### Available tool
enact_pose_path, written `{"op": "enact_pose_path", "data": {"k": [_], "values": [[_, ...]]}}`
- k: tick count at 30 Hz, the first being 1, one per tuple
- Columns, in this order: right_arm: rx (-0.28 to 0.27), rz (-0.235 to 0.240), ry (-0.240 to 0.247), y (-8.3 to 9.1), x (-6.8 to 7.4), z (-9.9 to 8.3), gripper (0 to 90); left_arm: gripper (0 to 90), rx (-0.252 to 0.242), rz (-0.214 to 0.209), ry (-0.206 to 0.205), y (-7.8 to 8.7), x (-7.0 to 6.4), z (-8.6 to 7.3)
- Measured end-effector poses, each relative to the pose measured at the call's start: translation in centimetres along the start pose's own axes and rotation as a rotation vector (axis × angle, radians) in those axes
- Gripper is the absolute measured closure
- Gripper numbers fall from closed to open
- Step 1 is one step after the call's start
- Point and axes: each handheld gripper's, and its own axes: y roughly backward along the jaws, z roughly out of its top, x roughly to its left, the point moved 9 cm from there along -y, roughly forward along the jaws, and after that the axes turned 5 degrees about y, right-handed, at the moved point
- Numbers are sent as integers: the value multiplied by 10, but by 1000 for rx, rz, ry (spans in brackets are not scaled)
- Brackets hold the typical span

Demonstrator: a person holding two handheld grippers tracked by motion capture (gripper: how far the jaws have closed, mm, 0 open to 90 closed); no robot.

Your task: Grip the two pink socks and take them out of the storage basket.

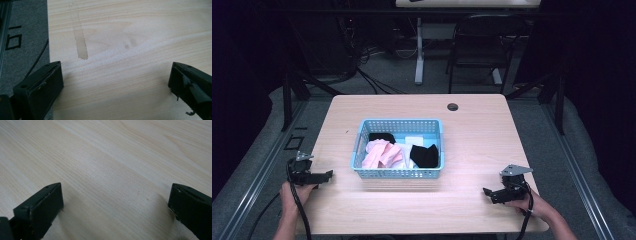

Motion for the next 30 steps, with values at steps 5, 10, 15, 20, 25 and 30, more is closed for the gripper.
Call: {"op": "enact_pose_path", "data": {"k": [5, 10, 15, 20, 25, 30], "values": [[0, 0, 0, 0, 0, 0, 0, 0, 11, -26, 31, 1, 1, 3], [0, 0, 0, 0, 0, 0, 0, 0, 33, -19, 18, 5, 0, 3], [0, 0, 0, 0, 0, 0, 0, 0, 9, -43, 28, 16, -4, 15], [0, 0, 0, 0, 0, 0, 0, 0, -1, -65, 10, 28, -12, 27], [-2, 0, -1, 0, 0, 0, 0, 0, -49, -91, 21, 48, -18, 46], [-2, 0, 2, 0, 0, 0, 0, 0, -100, -118, 10, 69, -30, 68]]}}
